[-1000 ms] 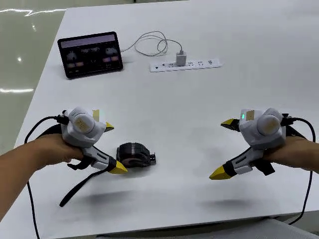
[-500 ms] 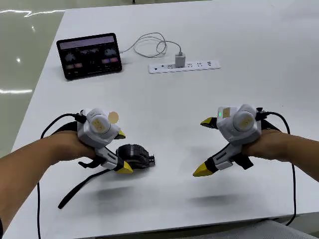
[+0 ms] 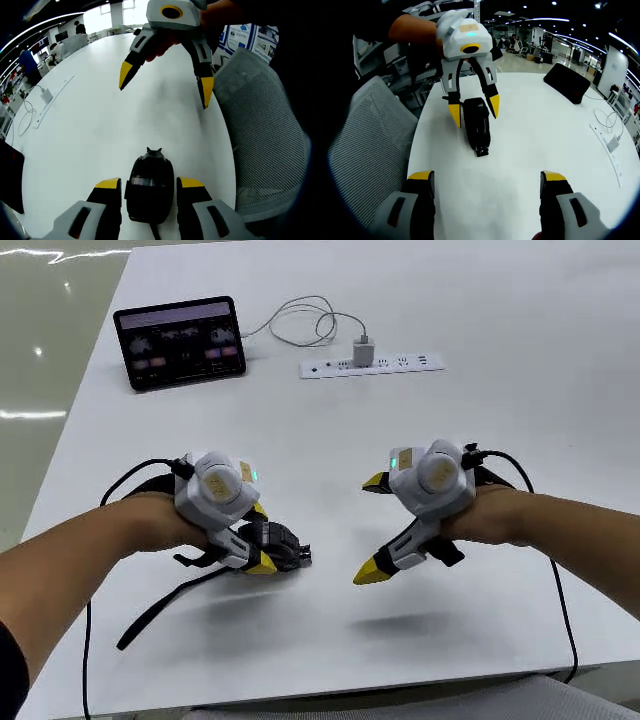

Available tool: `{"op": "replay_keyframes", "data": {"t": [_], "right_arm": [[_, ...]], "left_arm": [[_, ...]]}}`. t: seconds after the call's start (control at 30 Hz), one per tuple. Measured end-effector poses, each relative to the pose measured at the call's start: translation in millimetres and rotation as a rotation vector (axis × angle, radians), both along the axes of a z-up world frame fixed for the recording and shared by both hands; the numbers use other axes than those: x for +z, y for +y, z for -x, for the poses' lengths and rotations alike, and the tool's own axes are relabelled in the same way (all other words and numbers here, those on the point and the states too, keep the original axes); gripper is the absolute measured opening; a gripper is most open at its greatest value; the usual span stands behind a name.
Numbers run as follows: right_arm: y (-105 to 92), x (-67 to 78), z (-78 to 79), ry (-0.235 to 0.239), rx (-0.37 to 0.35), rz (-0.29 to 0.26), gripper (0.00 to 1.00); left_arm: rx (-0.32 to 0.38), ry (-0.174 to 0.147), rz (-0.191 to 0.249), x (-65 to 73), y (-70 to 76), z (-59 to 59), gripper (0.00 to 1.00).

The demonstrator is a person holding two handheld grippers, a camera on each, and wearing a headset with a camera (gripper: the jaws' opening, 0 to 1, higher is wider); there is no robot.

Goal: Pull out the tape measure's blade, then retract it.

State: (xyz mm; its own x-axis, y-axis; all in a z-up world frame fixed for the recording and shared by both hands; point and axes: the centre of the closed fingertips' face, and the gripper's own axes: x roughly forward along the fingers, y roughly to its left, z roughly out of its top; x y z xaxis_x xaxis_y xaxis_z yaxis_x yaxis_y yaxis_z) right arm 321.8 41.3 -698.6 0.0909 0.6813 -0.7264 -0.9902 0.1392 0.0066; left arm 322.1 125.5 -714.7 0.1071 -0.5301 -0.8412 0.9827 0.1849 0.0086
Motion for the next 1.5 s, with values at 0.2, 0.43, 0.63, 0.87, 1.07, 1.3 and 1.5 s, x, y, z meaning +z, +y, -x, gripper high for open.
{"op": "replay_keyframes", "data": {"t": [0.2,0.43,0.63,0.87,1.07,1.3,1.5], "right_arm": [[16.7,-7.7,4.0,-0.003,0.042,0.002,0.73],[38.9,-15.1,2.7,-0.001,0.035,-0.009,0.65],[51.4,-21.0,4.6,-0.010,0.062,-0.008,0.58],[52.0,-42.3,6.3,0.011,0.112,0.052,0.44],[55.7,-46.9,6.7,0.010,0.120,0.053,0.37],[57.4,-50.3,3.5,0.006,0.115,0.049,0.29],[60.4,-50.3,4.1,0.013,0.112,0.037,0.25]], "left_arm": [[-0.033,-0.013,-0.004,-0.9,0.0,-0.9,0.33],[-0.053,-0.008,-0.021,-2.3,0.0,-0.6,0.32],[-0.050,-0.003,-0.038,-3.0,0.1,0.3,0.32],[-0.034,-0.008,-0.038,-3.6,0.2,-0.3,0.32],[-0.036,-0.002,-0.023,-3.7,-0.9,0.0,0.32],[-0.036,-0.002,-0.031,-4.1,-0.7,0.0,0.32],[-0.034,0.012,-0.024,-4.7,-0.2,-1.2,0.32]]}}
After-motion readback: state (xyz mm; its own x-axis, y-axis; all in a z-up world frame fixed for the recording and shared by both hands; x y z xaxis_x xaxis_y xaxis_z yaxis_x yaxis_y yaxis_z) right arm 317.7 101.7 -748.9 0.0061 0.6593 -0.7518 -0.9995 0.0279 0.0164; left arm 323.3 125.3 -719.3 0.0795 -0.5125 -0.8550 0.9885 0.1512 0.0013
